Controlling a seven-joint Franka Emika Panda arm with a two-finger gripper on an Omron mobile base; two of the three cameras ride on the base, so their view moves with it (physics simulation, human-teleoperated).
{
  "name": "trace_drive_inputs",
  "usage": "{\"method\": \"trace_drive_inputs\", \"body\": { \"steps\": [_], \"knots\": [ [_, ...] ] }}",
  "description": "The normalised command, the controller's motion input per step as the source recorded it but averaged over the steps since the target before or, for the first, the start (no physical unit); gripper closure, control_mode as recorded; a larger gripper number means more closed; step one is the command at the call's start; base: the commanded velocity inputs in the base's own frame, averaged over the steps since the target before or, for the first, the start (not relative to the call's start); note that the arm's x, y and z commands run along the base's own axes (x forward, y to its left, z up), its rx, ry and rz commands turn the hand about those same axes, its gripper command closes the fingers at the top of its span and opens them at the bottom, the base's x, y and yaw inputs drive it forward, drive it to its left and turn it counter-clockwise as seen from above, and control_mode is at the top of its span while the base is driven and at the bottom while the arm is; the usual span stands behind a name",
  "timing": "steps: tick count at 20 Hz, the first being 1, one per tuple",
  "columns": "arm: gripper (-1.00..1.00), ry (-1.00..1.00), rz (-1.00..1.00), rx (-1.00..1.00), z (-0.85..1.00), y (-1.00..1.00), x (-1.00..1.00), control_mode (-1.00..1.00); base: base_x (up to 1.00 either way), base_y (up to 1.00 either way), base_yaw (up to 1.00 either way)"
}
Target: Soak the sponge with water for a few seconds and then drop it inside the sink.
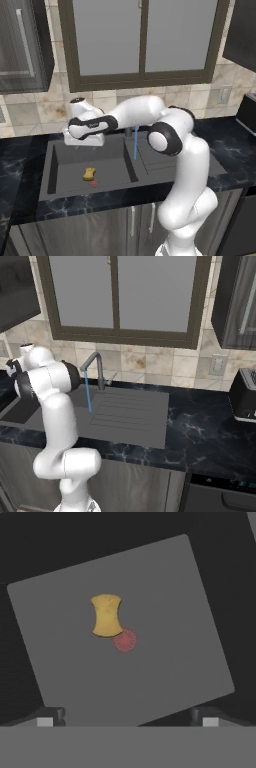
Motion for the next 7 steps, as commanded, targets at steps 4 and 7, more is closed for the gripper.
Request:
{"method": "trace_drive_inputs", "body": {
  "steps": [4, 7],
  "knots": [
    [-1.00, -0.05, 0.00, 0.00, 0.43, 0.00, -0.25, -1.00, 0.00, 0.00, 0.00],
    [-1.00, -0.04, 0.00, 0.00, 0.35, 0.00, -0.30, -1.00, 0.00, 0.00, 0.00]
  ]
}}
